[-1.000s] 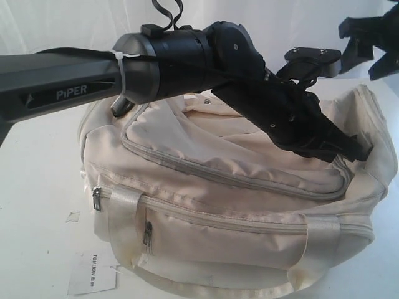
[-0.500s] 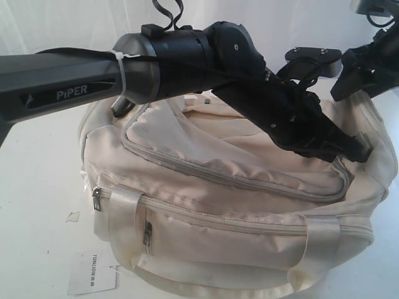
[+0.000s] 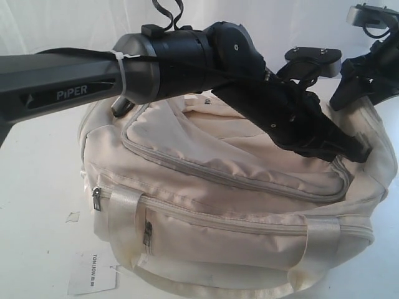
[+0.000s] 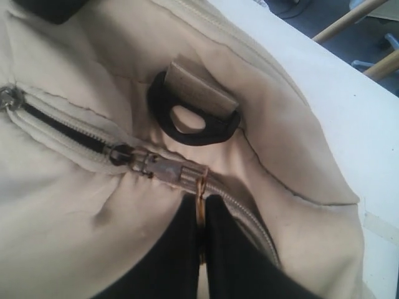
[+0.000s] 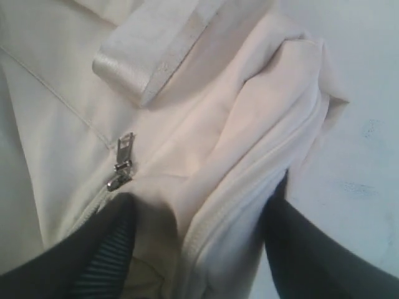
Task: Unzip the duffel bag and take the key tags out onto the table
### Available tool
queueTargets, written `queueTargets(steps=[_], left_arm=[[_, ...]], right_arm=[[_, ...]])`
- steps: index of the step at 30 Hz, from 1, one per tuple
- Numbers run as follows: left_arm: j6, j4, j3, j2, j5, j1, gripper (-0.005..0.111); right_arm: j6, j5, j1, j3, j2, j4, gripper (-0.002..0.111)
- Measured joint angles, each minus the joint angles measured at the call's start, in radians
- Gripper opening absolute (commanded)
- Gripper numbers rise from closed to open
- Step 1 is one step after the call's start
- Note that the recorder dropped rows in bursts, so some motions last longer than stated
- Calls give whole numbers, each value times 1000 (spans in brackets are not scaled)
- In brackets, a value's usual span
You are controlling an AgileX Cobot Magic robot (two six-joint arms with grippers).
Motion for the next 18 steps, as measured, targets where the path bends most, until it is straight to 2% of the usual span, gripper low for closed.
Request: queueTargets(steps=[2,8,18], left_arm=[[0,0,0,0,-2,0,0],[0,0,0,2,-13,0,0],[0,-18,0,4,-108,0,0]], right_arm=[[0,0,0,0,13,14,42],[0,0,0,0,28,29,1],[187,-91,0,16,56,-20,0]])
